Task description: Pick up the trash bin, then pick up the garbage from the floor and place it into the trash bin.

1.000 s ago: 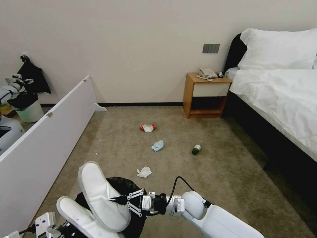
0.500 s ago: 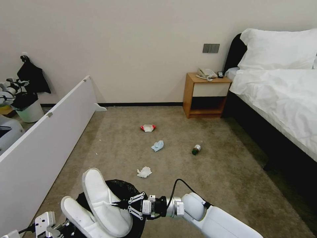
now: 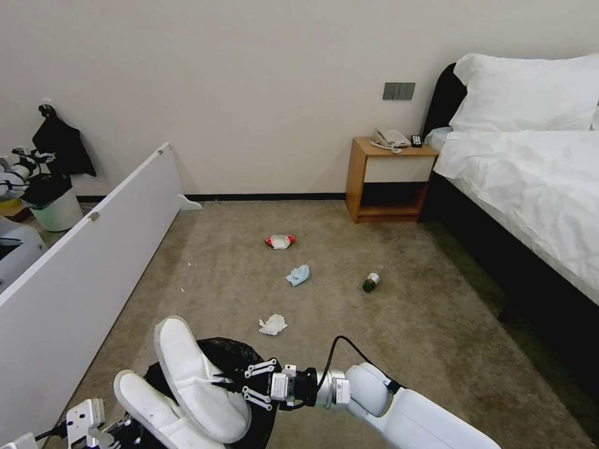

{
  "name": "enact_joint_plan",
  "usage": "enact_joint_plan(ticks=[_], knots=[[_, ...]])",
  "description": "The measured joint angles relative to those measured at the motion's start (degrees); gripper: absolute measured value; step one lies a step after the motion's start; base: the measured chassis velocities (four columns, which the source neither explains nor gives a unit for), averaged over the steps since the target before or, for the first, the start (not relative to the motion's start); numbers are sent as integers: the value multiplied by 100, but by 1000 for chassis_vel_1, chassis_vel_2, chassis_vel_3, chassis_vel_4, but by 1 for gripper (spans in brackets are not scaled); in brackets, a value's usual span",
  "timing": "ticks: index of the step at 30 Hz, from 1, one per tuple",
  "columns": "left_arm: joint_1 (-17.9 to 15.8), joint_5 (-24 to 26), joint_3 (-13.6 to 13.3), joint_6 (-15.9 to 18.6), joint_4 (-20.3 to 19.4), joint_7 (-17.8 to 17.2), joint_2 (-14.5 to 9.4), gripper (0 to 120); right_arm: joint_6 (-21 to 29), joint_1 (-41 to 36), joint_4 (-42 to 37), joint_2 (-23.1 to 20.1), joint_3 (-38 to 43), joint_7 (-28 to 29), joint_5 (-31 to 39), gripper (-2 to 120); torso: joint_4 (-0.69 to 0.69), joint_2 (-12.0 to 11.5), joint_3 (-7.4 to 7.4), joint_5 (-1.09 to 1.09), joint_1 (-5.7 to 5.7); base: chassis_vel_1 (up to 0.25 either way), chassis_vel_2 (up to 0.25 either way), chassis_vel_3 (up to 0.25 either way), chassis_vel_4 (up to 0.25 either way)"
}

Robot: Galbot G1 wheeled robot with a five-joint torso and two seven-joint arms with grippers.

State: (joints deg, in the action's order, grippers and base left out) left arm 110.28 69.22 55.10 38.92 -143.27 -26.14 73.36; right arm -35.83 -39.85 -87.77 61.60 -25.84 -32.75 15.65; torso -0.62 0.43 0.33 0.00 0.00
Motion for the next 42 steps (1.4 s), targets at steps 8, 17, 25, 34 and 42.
enact_joint_plan(ticks=[8,17,25,34,42], knots=[[-2,1,-4,0,-4,20,18,2,29,-19,-174,-102,69,103,124,56,0,0,0,0,0,0,0,0,0],[5,-18,-4,0,-7,24,36,2,81,-79,-410,-230,140,109,412,93,1,0,0,0,0,0,0,0,0],[5,-69,11,-12,-1,-31,54,2,94,-224,-803,-469,356,281,993,100,3,0,0,1,0,0,0,0,0],[13,-72,-1,-10,-1,-25,35,2,95,-430,-1065,-637,674,282,1296,100,1,0,0,0,0,0,0,0,0],[3,-71,-25,-10,1,-10,37,2,75,-540,-1150,-661,777,278,1387,100,1,0,0,0,0,0,0,0,0]])
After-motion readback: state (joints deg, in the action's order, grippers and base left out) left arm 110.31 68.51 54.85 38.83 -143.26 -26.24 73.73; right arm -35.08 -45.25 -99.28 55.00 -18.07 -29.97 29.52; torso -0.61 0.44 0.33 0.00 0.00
